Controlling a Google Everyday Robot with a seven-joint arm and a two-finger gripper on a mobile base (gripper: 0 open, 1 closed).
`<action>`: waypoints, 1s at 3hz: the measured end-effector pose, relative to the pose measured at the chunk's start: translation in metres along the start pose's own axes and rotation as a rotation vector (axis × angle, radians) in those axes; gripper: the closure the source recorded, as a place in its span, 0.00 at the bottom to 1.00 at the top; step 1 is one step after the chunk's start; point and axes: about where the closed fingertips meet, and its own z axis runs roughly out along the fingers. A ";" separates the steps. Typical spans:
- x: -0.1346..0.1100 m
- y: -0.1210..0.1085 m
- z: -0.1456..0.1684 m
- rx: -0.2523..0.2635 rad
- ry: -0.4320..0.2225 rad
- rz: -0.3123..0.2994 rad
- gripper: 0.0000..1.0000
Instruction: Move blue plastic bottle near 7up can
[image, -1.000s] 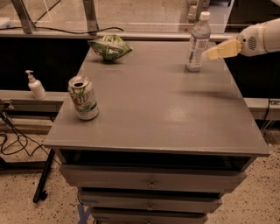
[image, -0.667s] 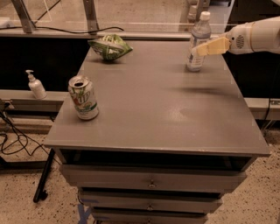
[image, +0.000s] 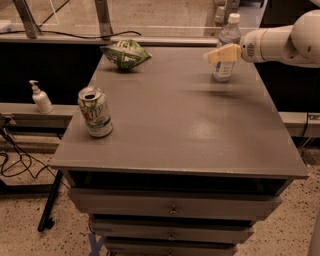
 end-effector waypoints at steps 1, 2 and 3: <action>0.000 -0.013 0.018 0.046 -0.017 0.033 0.15; -0.001 -0.016 0.029 0.052 -0.035 0.068 0.38; 0.003 -0.017 0.028 0.053 -0.034 0.096 0.61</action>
Offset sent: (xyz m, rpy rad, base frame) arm 0.0426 0.0009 -0.0085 0.0947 -0.0054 -0.1044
